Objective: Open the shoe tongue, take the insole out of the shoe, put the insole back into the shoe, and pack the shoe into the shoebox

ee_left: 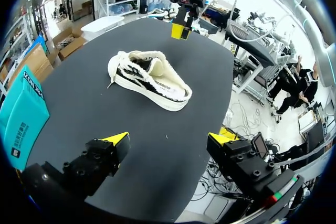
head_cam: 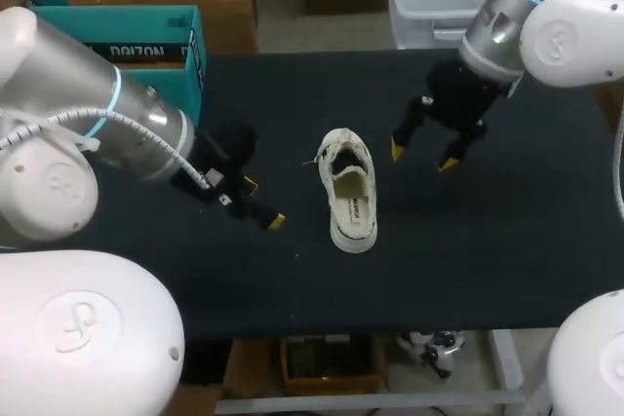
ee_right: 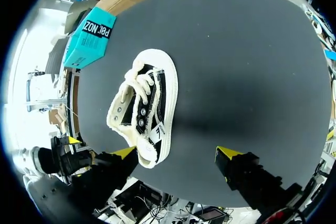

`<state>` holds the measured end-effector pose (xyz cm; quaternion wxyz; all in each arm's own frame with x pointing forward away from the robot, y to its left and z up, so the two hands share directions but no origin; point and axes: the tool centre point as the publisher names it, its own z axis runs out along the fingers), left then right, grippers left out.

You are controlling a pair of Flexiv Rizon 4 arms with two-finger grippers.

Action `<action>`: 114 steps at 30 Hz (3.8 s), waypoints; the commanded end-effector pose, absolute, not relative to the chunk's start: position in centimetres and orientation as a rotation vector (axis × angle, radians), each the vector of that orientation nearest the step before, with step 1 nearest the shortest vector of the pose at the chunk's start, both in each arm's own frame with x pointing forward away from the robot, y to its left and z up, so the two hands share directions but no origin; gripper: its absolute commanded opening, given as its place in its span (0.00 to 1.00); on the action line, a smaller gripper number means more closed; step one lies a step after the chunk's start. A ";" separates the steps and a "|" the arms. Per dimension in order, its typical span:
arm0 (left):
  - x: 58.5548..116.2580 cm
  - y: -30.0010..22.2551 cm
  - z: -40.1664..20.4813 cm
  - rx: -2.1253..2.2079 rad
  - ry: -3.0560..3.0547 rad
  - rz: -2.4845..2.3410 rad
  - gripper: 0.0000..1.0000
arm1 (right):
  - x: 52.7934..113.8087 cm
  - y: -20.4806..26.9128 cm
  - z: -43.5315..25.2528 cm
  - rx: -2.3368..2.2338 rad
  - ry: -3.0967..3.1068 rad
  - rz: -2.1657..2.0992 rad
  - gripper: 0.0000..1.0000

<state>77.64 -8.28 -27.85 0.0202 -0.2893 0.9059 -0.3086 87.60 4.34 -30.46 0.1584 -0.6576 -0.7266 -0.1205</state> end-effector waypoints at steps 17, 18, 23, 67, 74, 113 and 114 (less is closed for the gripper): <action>79.8 -13.1 -30.7 -1.510 2.478 -0.820 1.00 | 88.2 3.0 -30.7 -1.860 -2.164 -0.308 1.00; 80.0 -13.4 -30.7 -1.539 2.478 -0.812 1.00 | 88.2 2.6 -30.8 -1.832 -2.194 -0.319 1.00; 81.2 -14.6 -31.1 -1.645 2.429 -0.714 1.00 | 88.3 1.2 -31.4 -1.711 -2.344 -0.312 1.00; 90.0 -20.4 -37.0 -1.933 2.356 -0.506 0.32 | 89.4 -2.2 -34.3 -1.478 -2.620 -0.247 1.00; 89.4 -20.4 -37.0 -1.937 2.371 -0.483 0.57 | 89.5 -2.0 -34.4 -1.491 -2.608 -0.230 1.00; 88.1 -16.2 -31.6 -1.659 2.551 -0.575 0.00 | 87.6 -1.0 -31.9 -1.146 -2.832 -0.055 1.00; 88.0 -16.0 -31.2 -1.633 2.556 -0.569 0.00 | 87.5 -1.1 -31.6 -1.133 -2.832 -0.050 1.00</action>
